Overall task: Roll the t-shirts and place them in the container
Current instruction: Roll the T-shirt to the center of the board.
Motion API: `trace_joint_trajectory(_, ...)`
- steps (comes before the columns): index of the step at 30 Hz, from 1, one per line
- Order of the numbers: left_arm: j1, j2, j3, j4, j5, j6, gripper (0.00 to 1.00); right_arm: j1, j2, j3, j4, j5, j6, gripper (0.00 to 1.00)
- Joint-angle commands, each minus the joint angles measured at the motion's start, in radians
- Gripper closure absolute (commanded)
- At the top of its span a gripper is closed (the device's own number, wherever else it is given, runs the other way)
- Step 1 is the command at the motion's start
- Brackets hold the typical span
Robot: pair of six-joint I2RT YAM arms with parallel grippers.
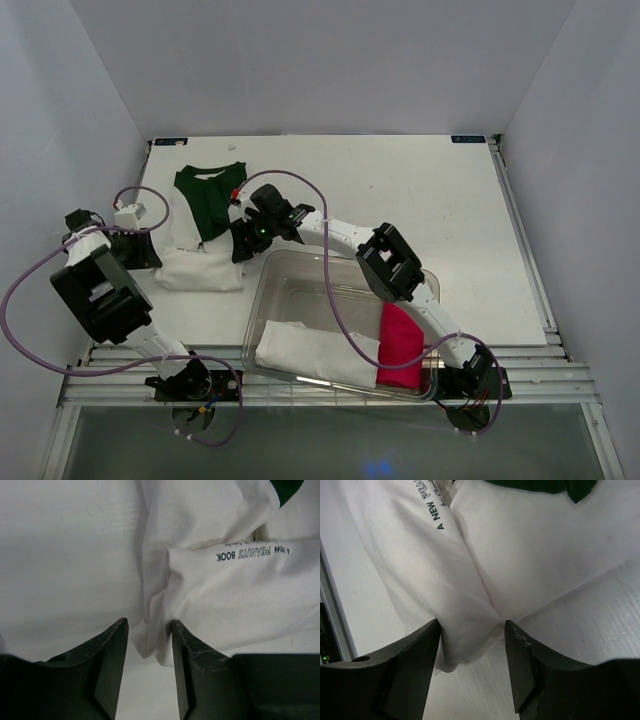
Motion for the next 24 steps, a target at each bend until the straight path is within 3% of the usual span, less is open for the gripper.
trace_joint_trajectory(1, 0.000, -0.049, 0.088, 0.028, 0.002, -0.001, 0.48, -0.002, -0.101, 0.049, 0.001, 0.077, -0.106, 0.39)
trace_joint_trajectory(3, -0.004, -0.063, 0.136, 0.028, 0.000, 0.001, 0.40, 0.005, -0.130, 0.039, 0.002, 0.125, -0.138, 0.39)
trace_joint_trajectory(9, -0.082, -0.134, 0.165, 0.020, -0.096, 0.117, 0.41, 0.057, -0.198, 0.016, 0.022, 0.168, -0.275, 0.38)
trace_joint_trajectory(12, -0.102, -0.143, 0.189, -0.056, -0.029, 0.220, 0.43, 0.102, -0.234, -0.029, 0.051, 0.139, -0.370, 0.38)
trace_joint_trajectory(14, -0.102, -0.151, 0.186, -0.171, 0.025, 0.335, 0.43, 0.120, -0.250, -0.112, 0.088, 0.093, -0.405, 0.39)
trace_joint_trajectory(18, -0.073, -0.180, 0.130, -0.440, 0.101, 0.906, 0.39, 0.137, -0.230, -0.193, 0.111, 0.047, -0.406, 0.42)
trace_joint_trajectory(24, -0.039, -0.174, 0.022, -0.373, 0.109, 1.117, 0.31, 0.147, -0.123, -0.055, 0.044, 0.065, -0.452, 0.40)
